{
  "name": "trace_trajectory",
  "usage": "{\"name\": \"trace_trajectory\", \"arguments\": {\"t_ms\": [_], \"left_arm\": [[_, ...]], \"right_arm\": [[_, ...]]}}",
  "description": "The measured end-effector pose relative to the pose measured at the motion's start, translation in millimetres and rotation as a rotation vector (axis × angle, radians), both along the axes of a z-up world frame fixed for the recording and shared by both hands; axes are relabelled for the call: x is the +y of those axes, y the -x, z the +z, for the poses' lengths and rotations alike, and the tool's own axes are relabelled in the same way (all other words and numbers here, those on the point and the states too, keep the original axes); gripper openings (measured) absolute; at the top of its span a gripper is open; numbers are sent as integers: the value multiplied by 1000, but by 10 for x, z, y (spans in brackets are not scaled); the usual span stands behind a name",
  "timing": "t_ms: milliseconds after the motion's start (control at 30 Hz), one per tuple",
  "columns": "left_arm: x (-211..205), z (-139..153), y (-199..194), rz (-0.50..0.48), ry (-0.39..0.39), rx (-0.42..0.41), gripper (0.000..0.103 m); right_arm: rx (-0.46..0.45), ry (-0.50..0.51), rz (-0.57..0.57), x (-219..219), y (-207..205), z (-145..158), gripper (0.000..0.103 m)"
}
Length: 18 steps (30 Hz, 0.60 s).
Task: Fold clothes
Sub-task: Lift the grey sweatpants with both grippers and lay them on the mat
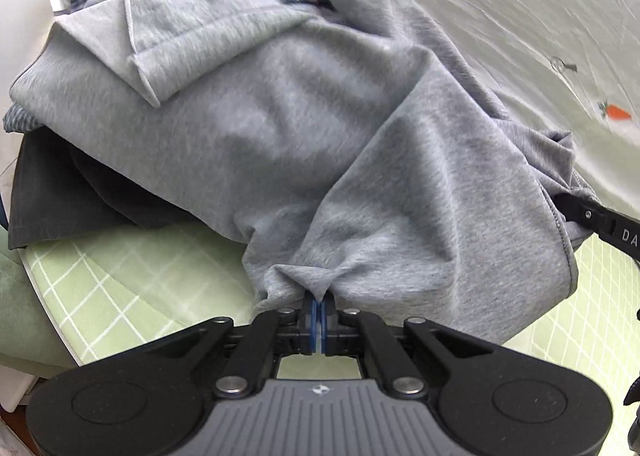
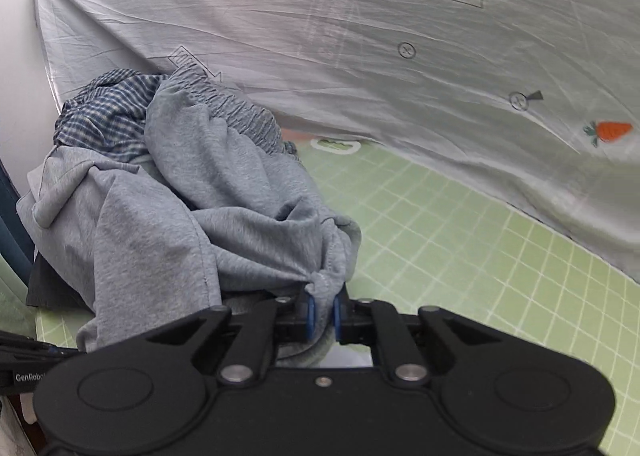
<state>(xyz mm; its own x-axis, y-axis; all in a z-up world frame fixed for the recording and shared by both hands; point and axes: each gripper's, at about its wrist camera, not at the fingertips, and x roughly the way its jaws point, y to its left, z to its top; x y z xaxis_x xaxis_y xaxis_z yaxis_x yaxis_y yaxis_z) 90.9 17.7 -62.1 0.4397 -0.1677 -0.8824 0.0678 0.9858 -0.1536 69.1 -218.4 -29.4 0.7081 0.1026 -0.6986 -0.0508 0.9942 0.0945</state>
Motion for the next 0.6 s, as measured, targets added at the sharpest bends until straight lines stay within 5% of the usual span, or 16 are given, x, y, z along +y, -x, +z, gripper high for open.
{"name": "trace_trajectory", "arguments": {"t_ms": [267,600], "left_arm": [[-396,-173,640,-159,-40,21,1],[-1225,-122,1324,-228,-34,51,1]], "right_arm": [[88,8,-175,-733,1006,-281,8],[123,10,-286,-1424,2141,-331,8]]}}
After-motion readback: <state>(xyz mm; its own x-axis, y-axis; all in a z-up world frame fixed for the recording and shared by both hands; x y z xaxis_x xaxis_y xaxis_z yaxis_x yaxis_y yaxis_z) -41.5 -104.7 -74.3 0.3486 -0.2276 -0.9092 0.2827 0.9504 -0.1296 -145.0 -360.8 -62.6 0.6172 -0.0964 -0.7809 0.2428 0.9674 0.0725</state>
